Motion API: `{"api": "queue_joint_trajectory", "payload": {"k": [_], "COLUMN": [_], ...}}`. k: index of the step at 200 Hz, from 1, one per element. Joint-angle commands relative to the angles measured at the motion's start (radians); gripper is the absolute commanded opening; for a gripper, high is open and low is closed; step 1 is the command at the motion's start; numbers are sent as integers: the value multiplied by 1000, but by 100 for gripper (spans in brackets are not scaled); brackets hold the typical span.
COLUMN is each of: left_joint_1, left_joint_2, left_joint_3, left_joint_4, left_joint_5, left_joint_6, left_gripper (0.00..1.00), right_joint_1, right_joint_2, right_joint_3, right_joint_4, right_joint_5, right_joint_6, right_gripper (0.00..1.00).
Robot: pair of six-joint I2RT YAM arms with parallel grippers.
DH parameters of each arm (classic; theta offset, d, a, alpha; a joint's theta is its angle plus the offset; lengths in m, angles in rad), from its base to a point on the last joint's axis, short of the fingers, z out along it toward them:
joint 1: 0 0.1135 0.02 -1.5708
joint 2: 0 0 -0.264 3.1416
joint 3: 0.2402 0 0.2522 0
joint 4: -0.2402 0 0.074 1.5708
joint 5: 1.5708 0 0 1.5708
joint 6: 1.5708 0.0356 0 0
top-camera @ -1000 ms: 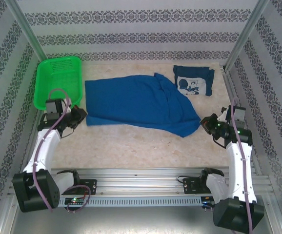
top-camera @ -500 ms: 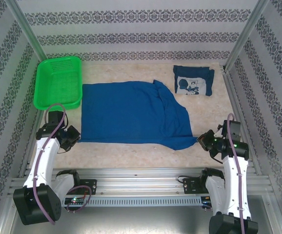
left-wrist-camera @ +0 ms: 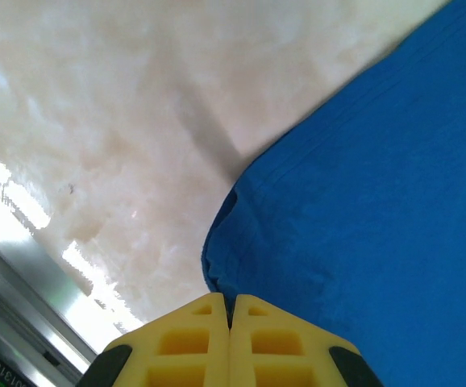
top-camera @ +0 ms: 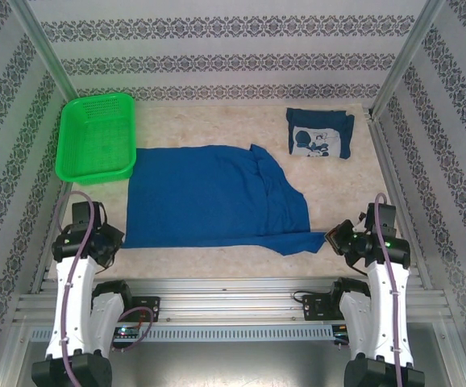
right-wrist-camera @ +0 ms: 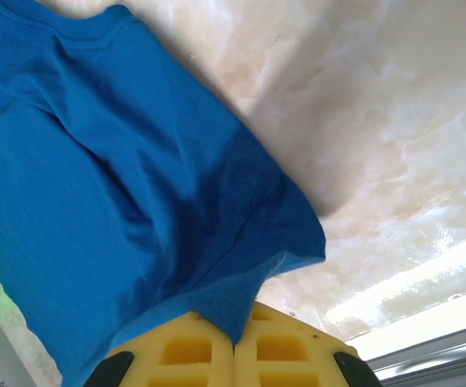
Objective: Fold and stack the t-shirts
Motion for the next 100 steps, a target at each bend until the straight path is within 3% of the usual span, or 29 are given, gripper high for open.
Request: {"api": "queue_joint_trajectory", "payload": {"k": [1,56,100], "left_joint_1": [12,12,12], "left_joint_2": [15,101,143], "left_joint_3": [-18,7,5], "left_joint_4": [41,130,198], "left_joint_5": [16,8,-16], "left_joint_6": [-38,18,78], "left_gripper": [0,0,0], "right_joint_1": [17,235,253], "right_joint_2": [31,286,473], "right_joint_3": [-22,81,155], "right_joint_4": [74,243,315], "right_joint_5": [-42,28,63], "right_joint_6": [20,-14,-36], "right_gripper": [0,0,0]}}
